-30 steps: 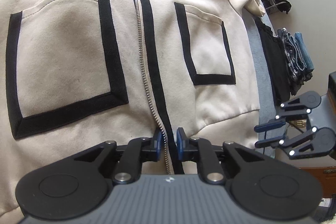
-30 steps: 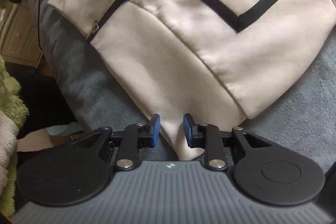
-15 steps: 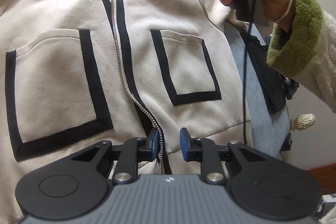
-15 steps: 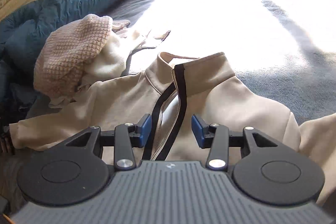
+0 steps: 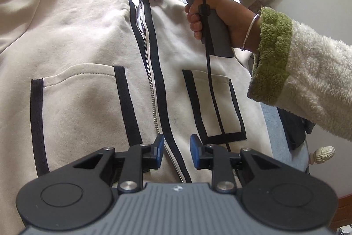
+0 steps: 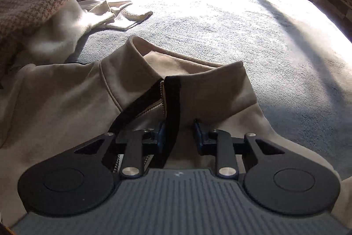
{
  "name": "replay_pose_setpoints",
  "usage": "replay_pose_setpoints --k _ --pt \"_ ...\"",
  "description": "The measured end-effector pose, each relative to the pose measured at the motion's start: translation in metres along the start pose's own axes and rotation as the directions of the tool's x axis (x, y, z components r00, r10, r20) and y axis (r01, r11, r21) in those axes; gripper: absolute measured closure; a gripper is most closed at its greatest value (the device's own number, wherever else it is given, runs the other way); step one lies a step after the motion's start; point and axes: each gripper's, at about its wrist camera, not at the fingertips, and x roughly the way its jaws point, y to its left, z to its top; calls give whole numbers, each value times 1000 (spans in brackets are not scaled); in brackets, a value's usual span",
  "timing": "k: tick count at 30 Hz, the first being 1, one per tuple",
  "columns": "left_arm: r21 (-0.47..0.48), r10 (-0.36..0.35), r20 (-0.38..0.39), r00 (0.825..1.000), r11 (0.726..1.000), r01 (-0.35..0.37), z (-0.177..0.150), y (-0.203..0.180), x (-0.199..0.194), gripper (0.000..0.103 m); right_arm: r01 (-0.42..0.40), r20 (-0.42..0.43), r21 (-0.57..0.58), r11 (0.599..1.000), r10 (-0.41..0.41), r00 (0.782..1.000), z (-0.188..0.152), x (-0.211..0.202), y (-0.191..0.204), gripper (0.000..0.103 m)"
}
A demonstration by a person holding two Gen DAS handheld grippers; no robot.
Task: Fold clothes
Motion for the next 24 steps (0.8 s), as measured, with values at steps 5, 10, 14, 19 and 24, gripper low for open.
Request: replay_pose_setpoints --k 5,10,14,19,24 --pt "-9 -17 -18 1000 1000 17 -3 1 13 78 -80 55 124 989 73 996 2 -19 -17 103" --pt "-20 -14 -27 1000 1000 13 -4 2 24 75 -161 104 213 964 141 985 6 -36 -34 103" --pt "-35 -9 -24 1000 999 8 -7 5 28 75 -130 67 119 984 122 990 11 -36 -16 99" --pt "-49 -21 -15 1000 999 20 -10 9 28 75 -48 96 0 999 48 994 20 -27 10 51" --pt "-53 -24 -8 1000 998 23 -12 10 29 75 37 83 10 999 -38 996 24 -4 15 53"
